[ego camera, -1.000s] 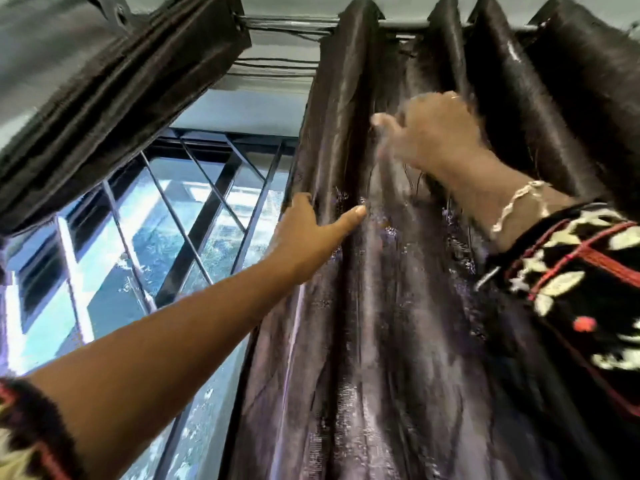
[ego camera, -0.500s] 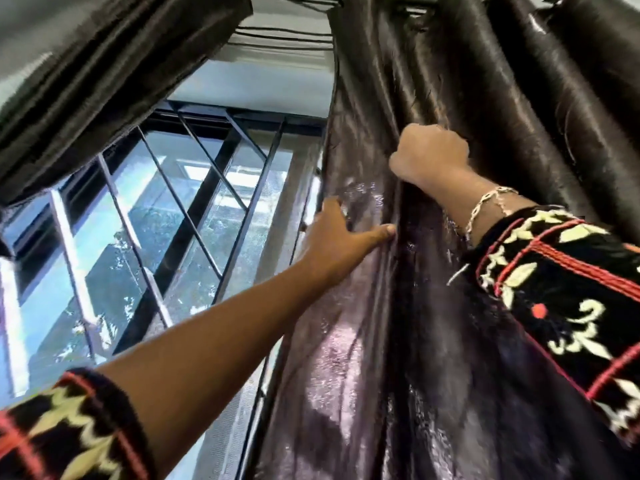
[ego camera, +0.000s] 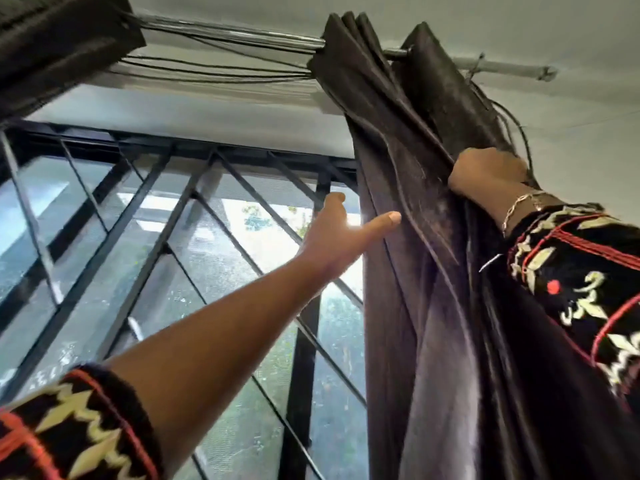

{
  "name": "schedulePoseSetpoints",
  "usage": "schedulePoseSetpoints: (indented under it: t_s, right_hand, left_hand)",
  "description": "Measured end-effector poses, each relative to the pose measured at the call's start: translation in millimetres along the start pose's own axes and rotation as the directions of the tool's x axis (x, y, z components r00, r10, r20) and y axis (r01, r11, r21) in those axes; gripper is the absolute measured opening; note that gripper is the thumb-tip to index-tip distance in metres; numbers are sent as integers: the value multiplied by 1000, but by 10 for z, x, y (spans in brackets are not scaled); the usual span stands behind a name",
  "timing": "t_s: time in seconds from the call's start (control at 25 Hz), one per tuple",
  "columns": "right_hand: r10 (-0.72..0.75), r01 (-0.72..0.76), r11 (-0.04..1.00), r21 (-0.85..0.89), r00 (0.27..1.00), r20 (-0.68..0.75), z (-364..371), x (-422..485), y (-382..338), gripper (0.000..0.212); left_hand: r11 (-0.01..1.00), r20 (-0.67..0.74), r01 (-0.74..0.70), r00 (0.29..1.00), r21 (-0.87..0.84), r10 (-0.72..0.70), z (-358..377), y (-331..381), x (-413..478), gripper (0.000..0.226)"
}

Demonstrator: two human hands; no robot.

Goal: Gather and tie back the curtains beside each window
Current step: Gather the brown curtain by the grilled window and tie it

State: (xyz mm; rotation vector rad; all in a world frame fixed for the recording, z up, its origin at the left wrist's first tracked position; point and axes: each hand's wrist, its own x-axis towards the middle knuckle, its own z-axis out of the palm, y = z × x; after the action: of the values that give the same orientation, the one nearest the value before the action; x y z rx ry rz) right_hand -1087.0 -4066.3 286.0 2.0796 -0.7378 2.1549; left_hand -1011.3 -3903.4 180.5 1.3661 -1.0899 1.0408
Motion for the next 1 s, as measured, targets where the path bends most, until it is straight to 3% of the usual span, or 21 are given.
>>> schedulePoseSetpoints:
  t_s: [0.08,0.16,0.24,0.32,0.48,0.64,0.72,0.92,1.0]
  right_hand:
    - [-38,38,999,32,999,5,-6,78,211,34]
    - [-147,127,967,221,986,76,-15,104,298,44]
    - [-220,63,819,571,953,209,-42,62,351,67]
    - [-272,29,667,745,940,206,-51,19,435,68]
    - [-343,117,640,759,928,146,-14,-115,575,50]
    - [-390,171,608,776,915,103,-29,-400,465,37]
    - [-409,208,602,771,910,74,-22,-595,364,35]
    - [-381,209,592,779,924,41,-25,-1154,264,33]
    - [-349,183,595,782,936,46,-46,-1342,280,32]
  left_hand:
    - [1000,-6,0,1000,-1,0,200,107,-20,80]
    - [999,-18,-14,1000,-36,14,366,213,-66,67]
    - [998,-63,-7,998,-60,3,485,320,-117,66]
    - [999,-156,12,988,31,-7,488,384,-141,75]
    - [956,-269,107,963,273,-31,281,343,-230,83]
    - [891,-412,201,911,406,-18,89,122,-375,45]
    - [879,-451,210,892,427,6,-8,42,-484,38]
    - [929,-366,133,931,345,3,-74,-11,-901,41]
    - [908,-318,83,946,410,57,-71,-2,-1078,45]
